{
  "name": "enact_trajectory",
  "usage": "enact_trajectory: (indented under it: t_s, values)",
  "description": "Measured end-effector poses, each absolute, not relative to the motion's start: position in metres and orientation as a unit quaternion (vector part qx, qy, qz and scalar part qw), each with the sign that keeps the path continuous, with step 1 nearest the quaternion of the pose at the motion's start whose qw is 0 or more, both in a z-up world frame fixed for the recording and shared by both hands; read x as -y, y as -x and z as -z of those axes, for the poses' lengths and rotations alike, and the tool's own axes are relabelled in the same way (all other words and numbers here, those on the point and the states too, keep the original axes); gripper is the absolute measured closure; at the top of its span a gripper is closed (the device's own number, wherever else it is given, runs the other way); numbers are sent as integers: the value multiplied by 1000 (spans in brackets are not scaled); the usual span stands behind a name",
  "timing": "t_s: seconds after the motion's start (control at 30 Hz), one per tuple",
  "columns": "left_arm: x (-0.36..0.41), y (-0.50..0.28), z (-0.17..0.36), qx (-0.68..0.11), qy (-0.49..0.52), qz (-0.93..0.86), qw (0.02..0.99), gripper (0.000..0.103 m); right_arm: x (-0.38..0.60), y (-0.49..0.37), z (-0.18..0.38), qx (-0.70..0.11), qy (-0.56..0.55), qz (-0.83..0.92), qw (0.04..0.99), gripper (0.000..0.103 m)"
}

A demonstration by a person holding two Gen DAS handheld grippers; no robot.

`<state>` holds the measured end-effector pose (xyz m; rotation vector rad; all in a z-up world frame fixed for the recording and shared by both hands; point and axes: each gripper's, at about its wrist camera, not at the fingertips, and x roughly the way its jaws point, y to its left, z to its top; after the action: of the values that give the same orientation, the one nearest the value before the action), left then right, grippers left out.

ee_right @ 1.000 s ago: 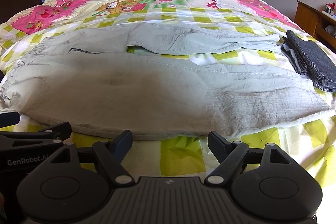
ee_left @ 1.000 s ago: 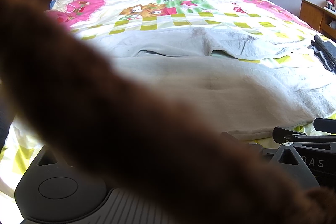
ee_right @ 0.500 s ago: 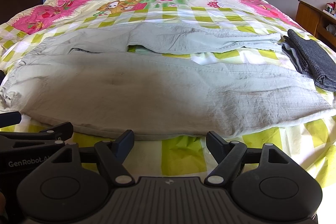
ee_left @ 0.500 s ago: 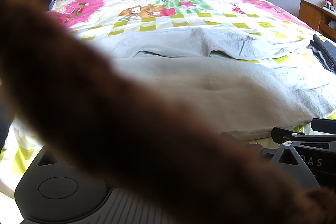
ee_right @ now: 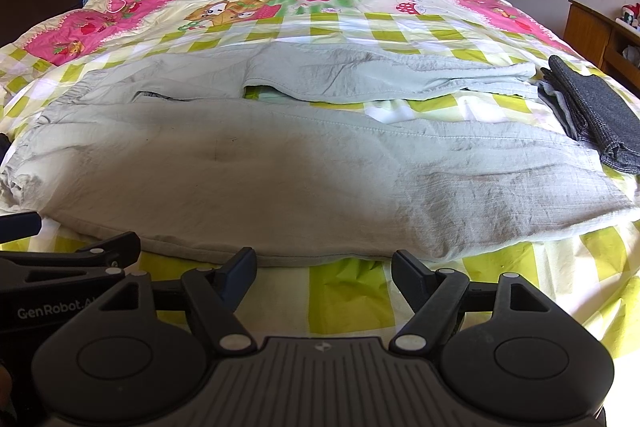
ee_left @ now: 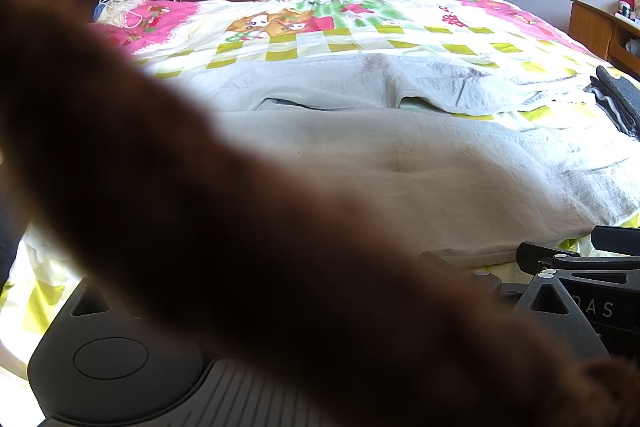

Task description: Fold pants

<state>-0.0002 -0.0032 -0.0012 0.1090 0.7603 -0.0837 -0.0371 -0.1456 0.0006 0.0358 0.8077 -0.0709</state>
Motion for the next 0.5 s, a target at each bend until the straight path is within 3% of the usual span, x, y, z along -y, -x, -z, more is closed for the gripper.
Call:
enact_trajectory:
  t_s: [0.5]
  values:
    - [3,0,1,-370,-53,41,926,0,145,37,0,-393,-18,34,919,17]
